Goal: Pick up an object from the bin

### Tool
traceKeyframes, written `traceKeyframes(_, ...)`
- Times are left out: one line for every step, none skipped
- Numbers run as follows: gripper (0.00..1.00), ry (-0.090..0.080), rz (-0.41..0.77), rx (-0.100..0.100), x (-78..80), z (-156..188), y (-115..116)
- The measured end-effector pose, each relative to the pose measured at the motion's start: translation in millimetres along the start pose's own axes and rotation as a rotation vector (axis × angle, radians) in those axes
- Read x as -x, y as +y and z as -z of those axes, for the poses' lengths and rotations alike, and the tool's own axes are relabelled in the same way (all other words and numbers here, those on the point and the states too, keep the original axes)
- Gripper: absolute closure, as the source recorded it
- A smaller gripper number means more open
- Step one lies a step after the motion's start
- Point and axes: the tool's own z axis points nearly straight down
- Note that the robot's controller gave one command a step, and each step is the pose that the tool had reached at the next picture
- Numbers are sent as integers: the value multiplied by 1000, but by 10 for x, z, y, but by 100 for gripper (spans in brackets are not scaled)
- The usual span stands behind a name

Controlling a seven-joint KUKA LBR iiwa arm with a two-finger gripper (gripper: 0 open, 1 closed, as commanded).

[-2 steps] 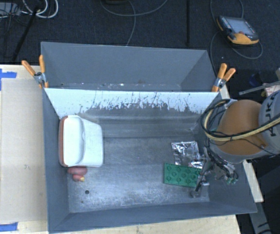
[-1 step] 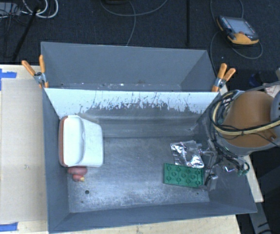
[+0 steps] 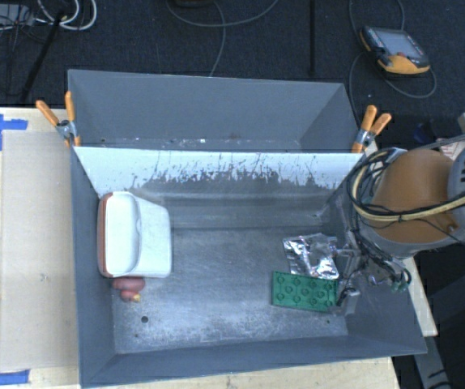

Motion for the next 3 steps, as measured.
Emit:
traceKeyframes(0, 4, 14, 1, 31, -315, 36)
traceKeyframes(0, 4, 17, 2, 36, -315, 39)
traceKeyframes(100, 5, 18, 2, 46, -289, 40)
